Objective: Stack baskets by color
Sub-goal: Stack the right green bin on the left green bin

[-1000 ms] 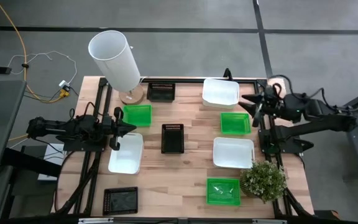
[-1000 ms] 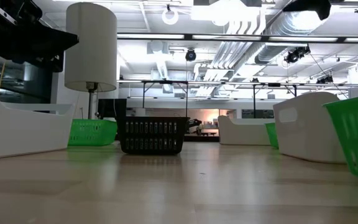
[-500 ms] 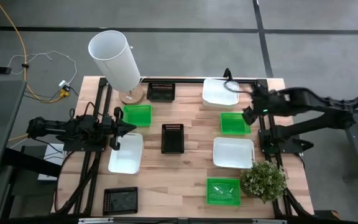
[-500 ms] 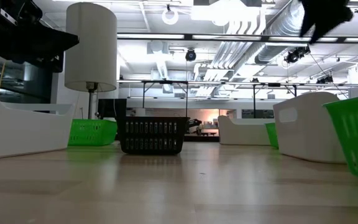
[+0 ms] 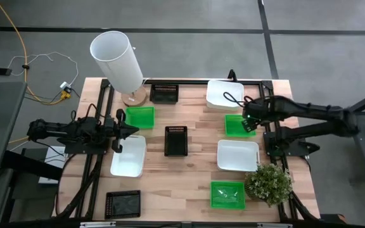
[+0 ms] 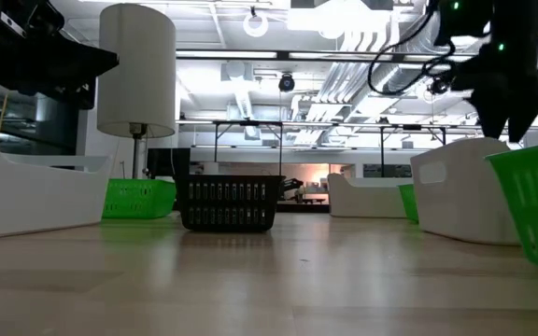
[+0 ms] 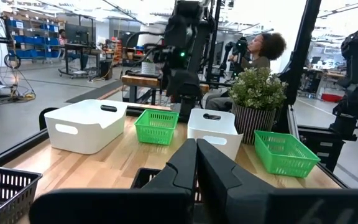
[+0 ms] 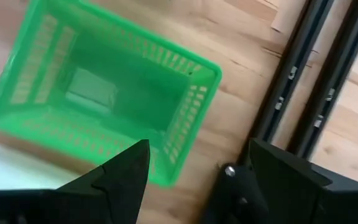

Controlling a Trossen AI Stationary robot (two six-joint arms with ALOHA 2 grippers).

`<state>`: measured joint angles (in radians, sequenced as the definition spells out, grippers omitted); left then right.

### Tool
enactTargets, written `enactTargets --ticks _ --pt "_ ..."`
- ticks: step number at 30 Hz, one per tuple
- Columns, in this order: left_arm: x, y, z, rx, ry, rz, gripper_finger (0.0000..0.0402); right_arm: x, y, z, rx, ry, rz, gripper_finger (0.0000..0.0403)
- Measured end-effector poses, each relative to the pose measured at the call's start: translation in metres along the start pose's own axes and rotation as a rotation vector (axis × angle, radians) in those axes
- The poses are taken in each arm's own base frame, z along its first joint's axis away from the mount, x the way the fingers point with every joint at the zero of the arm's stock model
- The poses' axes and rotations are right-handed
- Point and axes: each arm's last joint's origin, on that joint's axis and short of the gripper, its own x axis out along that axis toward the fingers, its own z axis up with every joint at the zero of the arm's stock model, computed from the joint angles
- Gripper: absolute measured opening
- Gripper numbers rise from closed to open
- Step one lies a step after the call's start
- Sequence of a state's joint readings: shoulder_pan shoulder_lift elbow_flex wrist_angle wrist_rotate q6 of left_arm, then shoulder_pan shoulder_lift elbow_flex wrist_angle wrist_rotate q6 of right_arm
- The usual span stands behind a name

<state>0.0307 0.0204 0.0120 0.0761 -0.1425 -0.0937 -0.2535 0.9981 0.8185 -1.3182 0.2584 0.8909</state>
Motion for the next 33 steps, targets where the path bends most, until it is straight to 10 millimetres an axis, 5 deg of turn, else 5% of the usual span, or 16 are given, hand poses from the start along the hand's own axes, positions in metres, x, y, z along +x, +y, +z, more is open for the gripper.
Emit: enactTargets --ticks 12,33 --pt "0.0 0.0 0.0 0.0 0.0 -0.003 0.0 0.052 -0.009 0.014 0.087 0.033 -0.035 0.0248" --pt "0.0 0.0 0.0 0.0 0.0 -0.008 0.0 0.086 -0.015 0.004 0.127 0.107 0.018 0.0153"
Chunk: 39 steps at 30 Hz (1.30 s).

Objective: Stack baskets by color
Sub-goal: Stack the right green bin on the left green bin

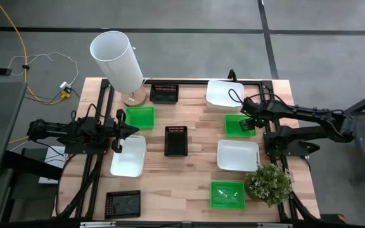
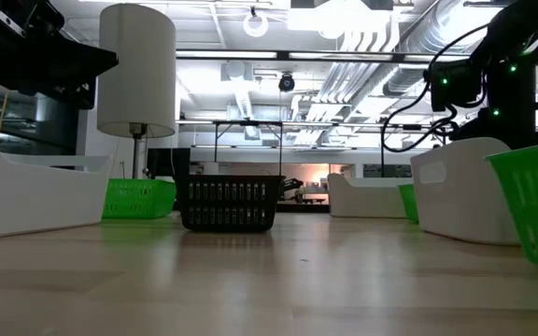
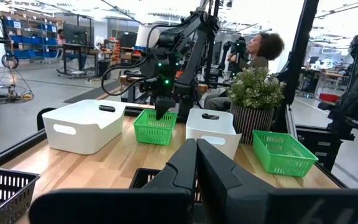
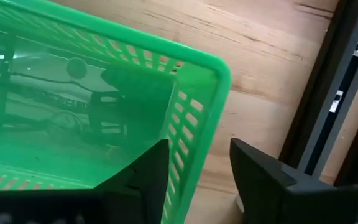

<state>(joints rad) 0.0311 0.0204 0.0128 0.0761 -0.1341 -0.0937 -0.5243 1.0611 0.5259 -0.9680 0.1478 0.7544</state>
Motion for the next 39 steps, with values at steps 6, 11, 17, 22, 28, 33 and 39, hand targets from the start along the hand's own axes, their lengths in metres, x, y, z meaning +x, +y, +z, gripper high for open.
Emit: enactTargets --ticks 6,11,17,22,28,33,39 --pt "0.0 0.0 0.0 0.0 0.0 0.0 0.0 0.0 0.0 0.001 0.009 -0.009 -0.001 0.0084" --pt "0.0 0.0 0.0 0.0 0.0 0.0 0.0 -0.01 0.003 0.005 0.006 -0.023 0.024 0.001" --pt "0.0 0.0 0.0 0.0 0.0 0.001 0.0 -0.044 0.009 0.019 -0.015 -0.08 0.063 0.0005" --pt "0.0 0.0 0.0 0.0 -0.001 0.002 0.0 -0.092 0.009 0.021 -0.057 -0.179 0.132 0.0002" --pt "0.0 0.0 0.0 0.0 -0.001 0.008 0.0001 -0.134 0.002 -0.001 -0.1 -0.343 0.268 0.0001" --pt "0.0 0.0 0.0 -0.007 -0.002 0.008 0.0001 -0.119 0.012 -0.02 -0.11 -0.467 0.474 0.0001" --pt "0.0 0.0 0.004 -0.014 -0.045 0.004 0.0001 -0.086 0.053 -0.025 -0.173 -0.734 0.842 0.0"
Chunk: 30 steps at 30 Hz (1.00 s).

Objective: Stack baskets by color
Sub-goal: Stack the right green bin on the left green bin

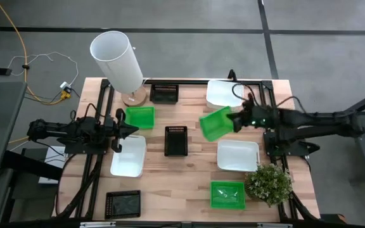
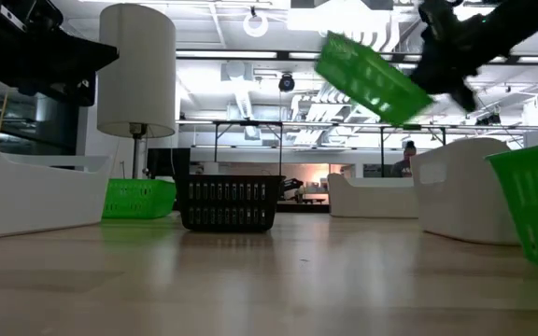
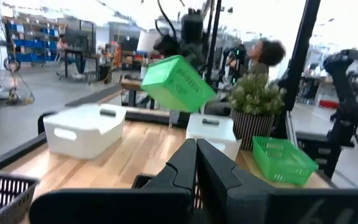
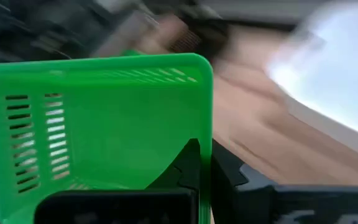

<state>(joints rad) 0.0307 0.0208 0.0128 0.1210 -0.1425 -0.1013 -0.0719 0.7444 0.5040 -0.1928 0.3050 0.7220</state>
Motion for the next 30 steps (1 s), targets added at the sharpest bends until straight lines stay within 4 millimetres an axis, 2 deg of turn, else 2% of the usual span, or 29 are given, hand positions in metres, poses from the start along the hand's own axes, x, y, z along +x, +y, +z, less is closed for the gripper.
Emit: enactTargets --ticks 5,10,16,21,25,30 --pt "0.0 -0.001 0.008 -0.011 -0.077 -0.011 0.0001 0.021 -0.002 -0.018 -0.1 -0.272 0.212 0.0" --pt "-0.001 -0.002 0.018 -0.022 -0.09 -0.013 0.0001 0.027 -0.002 -0.024 -0.216 -0.426 0.355 0.0" --pt "0.001 -0.003 0.024 -0.074 -0.078 -0.014 0.0 0.037 0.024 -0.012 -0.418 -0.406 0.472 0.0" --pt "0.005 -0.003 0.024 -0.097 -0.068 -0.011 0.0 0.045 0.048 -0.012 -0.522 -0.379 0.527 0.0" --pt "0.01 -0.004 0.026 -0.102 -0.082 -0.021 0.0 0.05 0.056 -0.025 -0.564 -0.346 0.552 0.0" --pt "0.017 -0.006 0.02 -0.077 -0.027 -0.017 0.0 0.05 0.058 -0.025 -0.564 -0.386 0.539 0.0"
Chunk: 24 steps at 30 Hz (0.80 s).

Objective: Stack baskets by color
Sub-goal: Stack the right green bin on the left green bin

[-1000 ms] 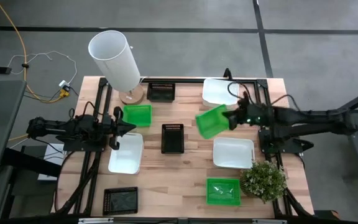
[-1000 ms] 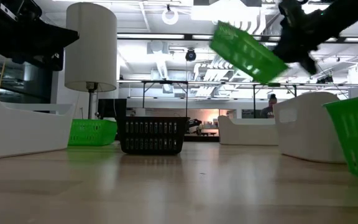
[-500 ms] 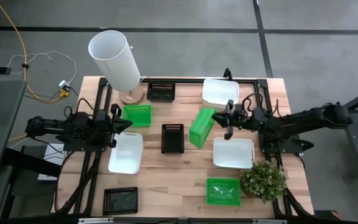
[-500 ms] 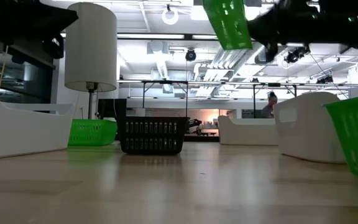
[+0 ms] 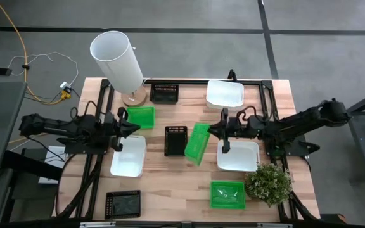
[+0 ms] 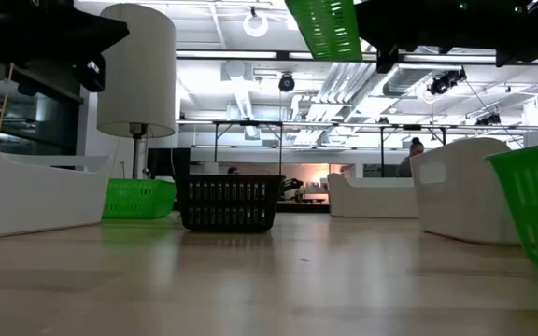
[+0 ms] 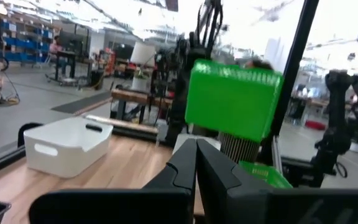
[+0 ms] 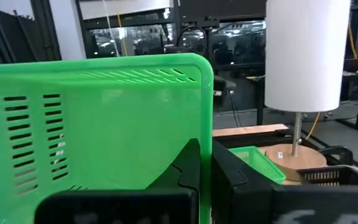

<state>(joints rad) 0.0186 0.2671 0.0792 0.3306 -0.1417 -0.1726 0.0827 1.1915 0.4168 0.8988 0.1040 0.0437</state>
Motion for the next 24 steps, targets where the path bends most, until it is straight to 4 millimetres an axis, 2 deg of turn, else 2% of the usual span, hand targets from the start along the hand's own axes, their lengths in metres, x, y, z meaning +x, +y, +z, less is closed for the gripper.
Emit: enactTargets --ticks 24 --pt "0.0025 -0.0048 0.0029 0.034 -0.036 -0.039 0.0 0.0003 -0.004 0.0003 0.059 -0.003 -0.02 0.0"
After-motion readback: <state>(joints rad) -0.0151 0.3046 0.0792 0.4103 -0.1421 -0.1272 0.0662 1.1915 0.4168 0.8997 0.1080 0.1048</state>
